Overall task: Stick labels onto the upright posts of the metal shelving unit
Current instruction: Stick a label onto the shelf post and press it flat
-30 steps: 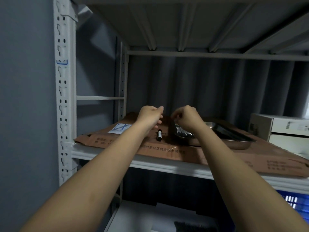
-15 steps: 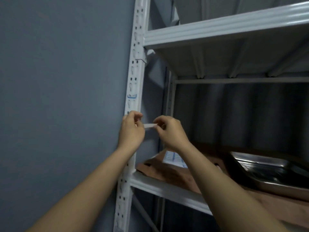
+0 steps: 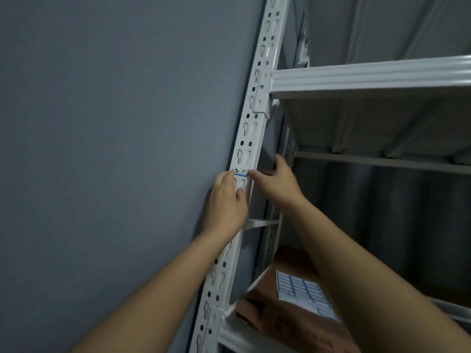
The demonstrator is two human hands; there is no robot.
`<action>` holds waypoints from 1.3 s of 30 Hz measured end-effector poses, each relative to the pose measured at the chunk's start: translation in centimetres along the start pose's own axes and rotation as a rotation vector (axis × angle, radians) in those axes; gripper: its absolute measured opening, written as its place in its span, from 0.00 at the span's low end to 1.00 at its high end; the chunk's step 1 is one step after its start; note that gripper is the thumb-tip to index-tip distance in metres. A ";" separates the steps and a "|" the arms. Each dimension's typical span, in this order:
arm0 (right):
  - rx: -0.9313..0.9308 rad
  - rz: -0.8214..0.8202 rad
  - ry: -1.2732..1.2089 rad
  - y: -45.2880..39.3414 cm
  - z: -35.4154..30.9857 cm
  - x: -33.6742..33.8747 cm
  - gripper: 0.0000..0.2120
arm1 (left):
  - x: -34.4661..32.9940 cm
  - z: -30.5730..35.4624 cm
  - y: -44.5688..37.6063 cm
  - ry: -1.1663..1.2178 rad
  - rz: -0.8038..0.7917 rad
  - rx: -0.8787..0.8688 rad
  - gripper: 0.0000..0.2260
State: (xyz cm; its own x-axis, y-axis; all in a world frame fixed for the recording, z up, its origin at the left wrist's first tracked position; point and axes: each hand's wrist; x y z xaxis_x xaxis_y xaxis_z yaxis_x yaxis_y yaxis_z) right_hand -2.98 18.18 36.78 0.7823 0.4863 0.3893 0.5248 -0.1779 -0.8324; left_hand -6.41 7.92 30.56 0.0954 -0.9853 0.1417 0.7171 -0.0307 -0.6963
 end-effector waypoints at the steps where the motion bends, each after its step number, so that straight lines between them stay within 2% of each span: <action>1: -0.126 -0.056 -0.201 -0.1 0.0 -0.4 0.26 | -0.2 0.0 -0.2 0.009 -0.004 0.012 0.20; 3: -0.264 -0.107 -0.449 -0.2 -0.3 -1.5 0.12 | -0.4 0.1 -0.8 0.023 -0.038 0.037 0.21; 5: -0.282 -0.043 -0.515 -0.1 -0.5 -2.5 0.09 | -0.5 0.1 -1.2 0.039 -0.087 0.069 0.22; 7: -0.211 0.033 -0.457 0.0 -0.5 -3.2 0.10 | -0.4 0.1 -1.7 0.070 -0.122 0.105 0.22; 10: -0.162 0.059 -0.447 0.0 -0.3 -4.3 0.12 | -0.3 -0.1 -2.6 0.134 -0.143 0.141 0.21; 13: -0.179 0.071 -0.457 -0.5 -0.5 -5.1 0.26 | 0.1 -0.6 -3.4 0.167 -0.216 0.144 0.22; 14: -0.188 0.081 -0.476 -0.6 -0.5 -5.3 0.28 | 0.3 -0.8 -3.6 0.193 -0.262 0.149 0.23; 17: -0.222 0.065 -0.551 -0.6 -0.7 -5.1 0.23 | 1.1 -1.5 -4.1 0.284 -0.377 0.142 0.31; 19: -0.227 0.065 -0.563 -0.4 -0.6 -4.9 0.18 | 1.5 -1.8 -4.4 0.313 -0.432 0.153 0.31; 21: -0.234 0.031 -0.605 -0.2 -0.6 -4.8 0.23 | 1.5 -2.0 -4.4 0.318 -0.465 0.147 0.29; 23: -0.244 0.026 -0.622 -0.3 -0.4 -5.0 0.32 | 1.4 -2.1 -4.5 0.324 -0.464 0.147 0.29; 24: -0.241 0.029 -0.608 -0.5 -0.2 -5.2 0.33 | 1.3 -2.1 -4.4 0.326 -0.455 0.151 0.30; 28: -0.232 0.078 -0.530 -0.8 -0.5 -5.4 0.27 | 1.6 -2.1 -4.1 0.338 -0.438 0.168 0.29; 35: -0.266 0.029 -0.520 -0.7 -0.5 -5.1 0.23 | 1.9 -1.9 -3.8 0.347 -0.448 0.184 0.30; 39: -0.306 -0.003 -0.566 -0.5 -0.6 -5.0 0.29 | 1.9 -2.0 -3.8 0.351 -0.448 0.178 0.30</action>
State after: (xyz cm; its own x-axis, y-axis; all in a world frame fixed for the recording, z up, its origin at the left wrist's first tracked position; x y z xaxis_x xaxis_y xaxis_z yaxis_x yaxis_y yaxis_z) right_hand -6.92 15.36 35.46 0.5265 0.8485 0.0539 0.6645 -0.3711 -0.6486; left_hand -10.33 5.86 32.11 -0.4556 -0.8803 0.1324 0.7421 -0.4578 -0.4896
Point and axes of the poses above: each hand's wrist, its own y-axis away from the middle knuckle, its own x-axis out of the back of the hand, z = x × y, and after that the axes turned 12 degrees about x, right-handed
